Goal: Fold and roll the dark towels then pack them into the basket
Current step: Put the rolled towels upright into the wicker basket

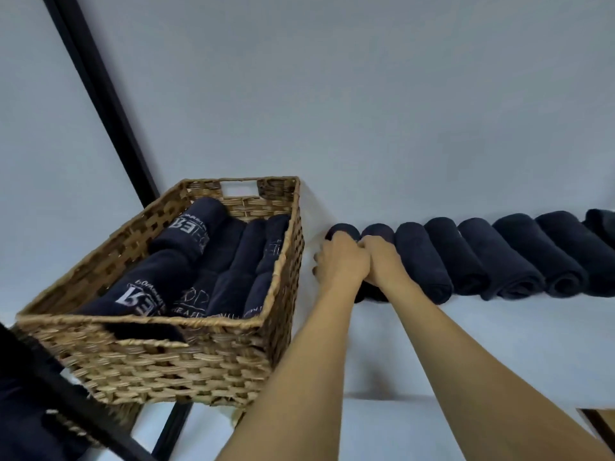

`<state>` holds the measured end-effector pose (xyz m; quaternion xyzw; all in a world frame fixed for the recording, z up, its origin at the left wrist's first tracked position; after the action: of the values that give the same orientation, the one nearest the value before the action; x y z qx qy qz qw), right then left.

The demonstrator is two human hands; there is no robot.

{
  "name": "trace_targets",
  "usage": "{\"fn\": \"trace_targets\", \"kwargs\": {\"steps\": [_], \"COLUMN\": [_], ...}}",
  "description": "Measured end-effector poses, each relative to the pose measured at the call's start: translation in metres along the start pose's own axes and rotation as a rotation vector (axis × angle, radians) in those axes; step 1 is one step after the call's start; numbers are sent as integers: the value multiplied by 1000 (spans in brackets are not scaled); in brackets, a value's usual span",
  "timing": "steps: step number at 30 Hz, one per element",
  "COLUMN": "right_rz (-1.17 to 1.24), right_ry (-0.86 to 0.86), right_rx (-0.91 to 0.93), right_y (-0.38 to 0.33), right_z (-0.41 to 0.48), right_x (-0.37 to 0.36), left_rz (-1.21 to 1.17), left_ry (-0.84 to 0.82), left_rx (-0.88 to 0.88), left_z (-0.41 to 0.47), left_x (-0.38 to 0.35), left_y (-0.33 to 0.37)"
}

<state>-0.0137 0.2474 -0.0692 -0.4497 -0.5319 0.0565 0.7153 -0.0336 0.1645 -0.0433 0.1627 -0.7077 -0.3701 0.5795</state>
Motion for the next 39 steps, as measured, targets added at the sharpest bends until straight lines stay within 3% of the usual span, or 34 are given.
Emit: {"fn": "trace_targets", "kwargs": {"steps": [4,7,10,14,20,25,28,31,39], "right_rz": [-54,-56,62,200,497,556,599,598,402], "right_ry": [-113,-212,-259,-188,-22,-79,-202,-323,-587], "right_rx": [31,14,-47,-72,48,165,277,301,127], "right_y": [8,3,0,-4,-54,-127,-163,-190,-205], "right_z": [17,27,29,28,7,-7,-11,-6,42], "right_x": [-5,-4,-3,9,79,95,70,25,-79], "left_rz": [-32,-17,49,169,507,521,569,569,477], "left_ry": [-46,-91,-125,10,205,239,195,152,61], "left_rx": [198,225,179,65,-212,-275,-284,-185,-55], "left_z": [22,30,33,31,3,-4,-3,12,78], "left_x": [-25,-26,-31,-21,43,126,176,206,187], "left_y": [-29,-29,-26,-8,69,87,64,18,-95]}}
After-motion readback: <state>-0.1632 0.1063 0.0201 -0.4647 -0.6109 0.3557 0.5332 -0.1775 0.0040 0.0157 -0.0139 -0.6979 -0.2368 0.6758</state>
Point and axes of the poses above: each hand's wrist, its own z-axis towards the middle knuckle, its own x-axis out of the back of the hand, y = z × x, the point moved 2 cm from there along z, towards the middle knuckle, and after that the axes turned 4 degrees about z, right-handed, at the moved point
